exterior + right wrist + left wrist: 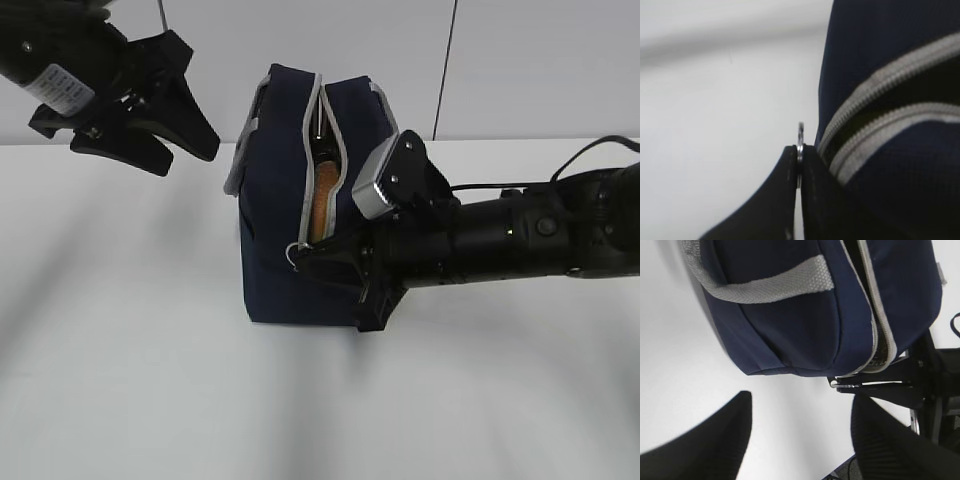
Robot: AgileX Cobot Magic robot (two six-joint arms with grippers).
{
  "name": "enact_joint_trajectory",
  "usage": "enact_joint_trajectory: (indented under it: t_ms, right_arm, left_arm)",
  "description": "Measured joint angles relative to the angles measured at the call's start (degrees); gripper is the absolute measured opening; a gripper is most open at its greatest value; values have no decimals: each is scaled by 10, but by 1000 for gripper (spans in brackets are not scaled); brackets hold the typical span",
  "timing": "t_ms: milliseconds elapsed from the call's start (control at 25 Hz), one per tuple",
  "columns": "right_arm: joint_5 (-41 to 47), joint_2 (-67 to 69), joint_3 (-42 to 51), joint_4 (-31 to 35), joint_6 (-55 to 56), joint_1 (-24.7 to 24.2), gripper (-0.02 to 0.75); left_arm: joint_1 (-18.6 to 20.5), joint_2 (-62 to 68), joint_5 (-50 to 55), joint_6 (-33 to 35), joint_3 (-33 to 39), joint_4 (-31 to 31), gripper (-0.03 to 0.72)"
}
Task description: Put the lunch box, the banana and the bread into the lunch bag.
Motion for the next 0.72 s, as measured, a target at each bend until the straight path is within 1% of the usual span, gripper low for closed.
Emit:
enact_joint_trajectory:
  t_ms: [80, 280, 560, 720]
  right_arm:
    - [-16, -1, -18, -36, 41, -11, -16]
    - [-49, -8, -51, -92, 103, -26, -16]
    - [-56, -46, -78, -122, 143, -26, -16]
    - [-57, -49, -113, -169, 204, -26, -16]
  left_arm:
    - [0, 0, 0, 0, 0, 0, 435]
    - [0, 0, 0, 0, 0, 0, 435]
    - [0, 0, 0, 1, 0, 0, 435]
    - [0, 0, -2, 9, 0, 0, 435]
